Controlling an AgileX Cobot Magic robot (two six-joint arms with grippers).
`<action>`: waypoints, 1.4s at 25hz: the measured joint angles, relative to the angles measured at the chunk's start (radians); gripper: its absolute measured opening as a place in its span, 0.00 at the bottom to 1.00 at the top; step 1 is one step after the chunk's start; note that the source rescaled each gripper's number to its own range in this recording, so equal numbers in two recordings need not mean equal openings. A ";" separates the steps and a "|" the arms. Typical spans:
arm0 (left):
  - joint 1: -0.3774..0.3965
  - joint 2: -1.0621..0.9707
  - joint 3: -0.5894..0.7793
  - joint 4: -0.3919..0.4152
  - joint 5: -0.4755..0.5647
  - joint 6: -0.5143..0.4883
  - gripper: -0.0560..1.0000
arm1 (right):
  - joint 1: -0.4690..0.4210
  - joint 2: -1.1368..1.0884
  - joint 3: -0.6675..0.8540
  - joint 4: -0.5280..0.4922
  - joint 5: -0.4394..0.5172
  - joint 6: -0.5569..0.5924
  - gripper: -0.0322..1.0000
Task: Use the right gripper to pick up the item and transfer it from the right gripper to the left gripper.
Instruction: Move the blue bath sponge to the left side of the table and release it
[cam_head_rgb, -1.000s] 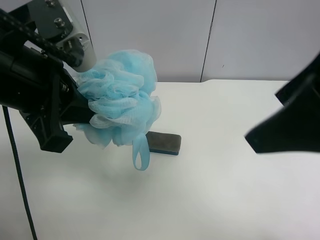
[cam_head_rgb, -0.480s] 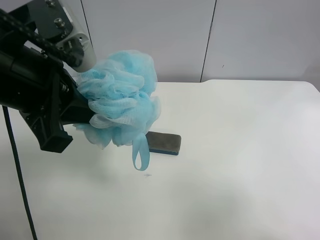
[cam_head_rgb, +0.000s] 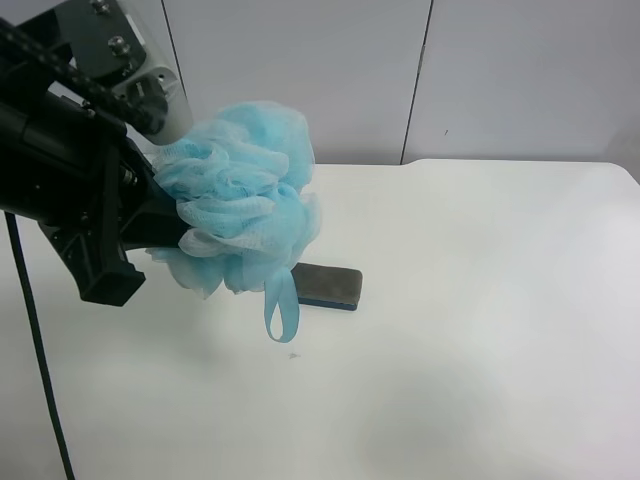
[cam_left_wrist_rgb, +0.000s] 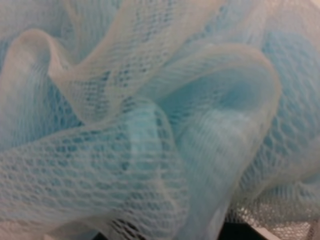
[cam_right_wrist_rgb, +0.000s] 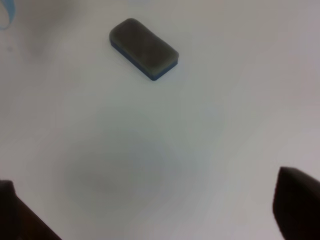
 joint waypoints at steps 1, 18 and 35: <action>0.000 0.000 0.000 0.000 0.000 0.000 0.06 | 0.000 0.000 0.001 -0.001 -0.001 0.000 1.00; 0.000 0.000 0.000 0.000 0.010 0.000 0.05 | -0.002 -0.003 0.024 0.003 0.012 0.000 1.00; 0.000 0.000 0.000 -0.002 0.017 -0.001 0.05 | -0.600 -0.145 0.024 0.014 0.012 0.000 1.00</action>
